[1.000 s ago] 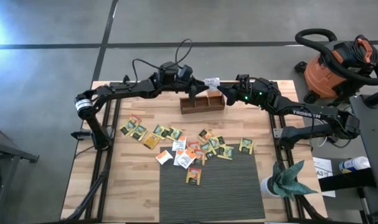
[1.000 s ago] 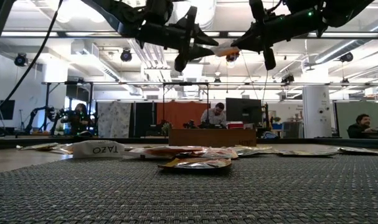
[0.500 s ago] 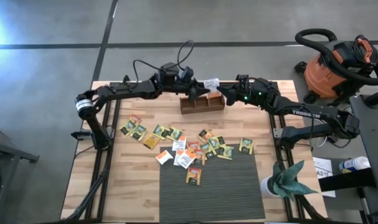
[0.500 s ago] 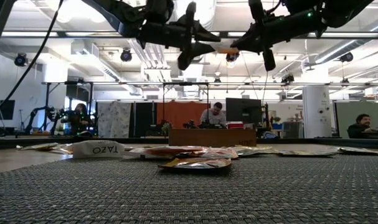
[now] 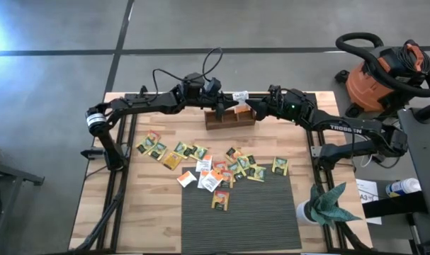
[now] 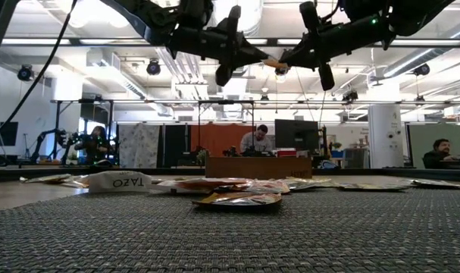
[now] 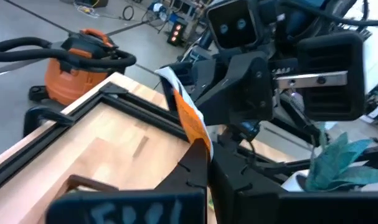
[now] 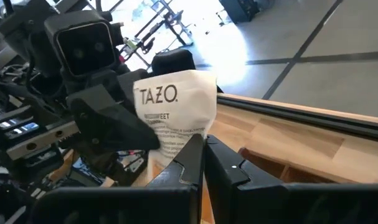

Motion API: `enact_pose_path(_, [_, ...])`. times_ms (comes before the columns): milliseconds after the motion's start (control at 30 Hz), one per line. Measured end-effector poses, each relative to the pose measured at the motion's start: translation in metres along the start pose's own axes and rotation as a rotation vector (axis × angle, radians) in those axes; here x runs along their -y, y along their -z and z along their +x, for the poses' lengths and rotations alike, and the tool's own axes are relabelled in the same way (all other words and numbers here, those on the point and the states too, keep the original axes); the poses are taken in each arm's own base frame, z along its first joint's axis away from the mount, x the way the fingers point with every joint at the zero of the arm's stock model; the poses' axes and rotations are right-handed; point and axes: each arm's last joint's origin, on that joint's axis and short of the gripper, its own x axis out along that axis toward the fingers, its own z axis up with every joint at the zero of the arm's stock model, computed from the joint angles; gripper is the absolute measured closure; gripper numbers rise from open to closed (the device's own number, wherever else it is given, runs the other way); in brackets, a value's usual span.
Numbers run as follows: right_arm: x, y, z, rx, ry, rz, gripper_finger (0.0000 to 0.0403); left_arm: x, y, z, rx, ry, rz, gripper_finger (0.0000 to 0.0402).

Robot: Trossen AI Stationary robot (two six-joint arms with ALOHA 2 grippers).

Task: Pick & Place Tea
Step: Put the white tea bag into the right section of the wooden organizer

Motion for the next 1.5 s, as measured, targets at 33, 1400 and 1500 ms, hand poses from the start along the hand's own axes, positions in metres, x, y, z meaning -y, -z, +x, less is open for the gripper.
enact_pose_path(33, [0.0, 0.0, 0.0, -0.008, -0.01, -0.006, 0.0394, -0.001, 0.001, 0.0, -0.009, -0.009, 0.007, 0.04])
enact_pose_path(1400, [-0.043, -0.074, 0.058, -0.868, 0.056, -0.726, 0.0258, 0.013, 0.042, 0.021, -0.224, -0.147, 0.481, 0.0401])
enact_pose_path(1500, [-0.045, -0.073, 0.066, -0.888, 0.044, -0.748, 0.0263, 0.013, 0.042, 0.021, -0.224, -0.146, 0.496, 0.0401])
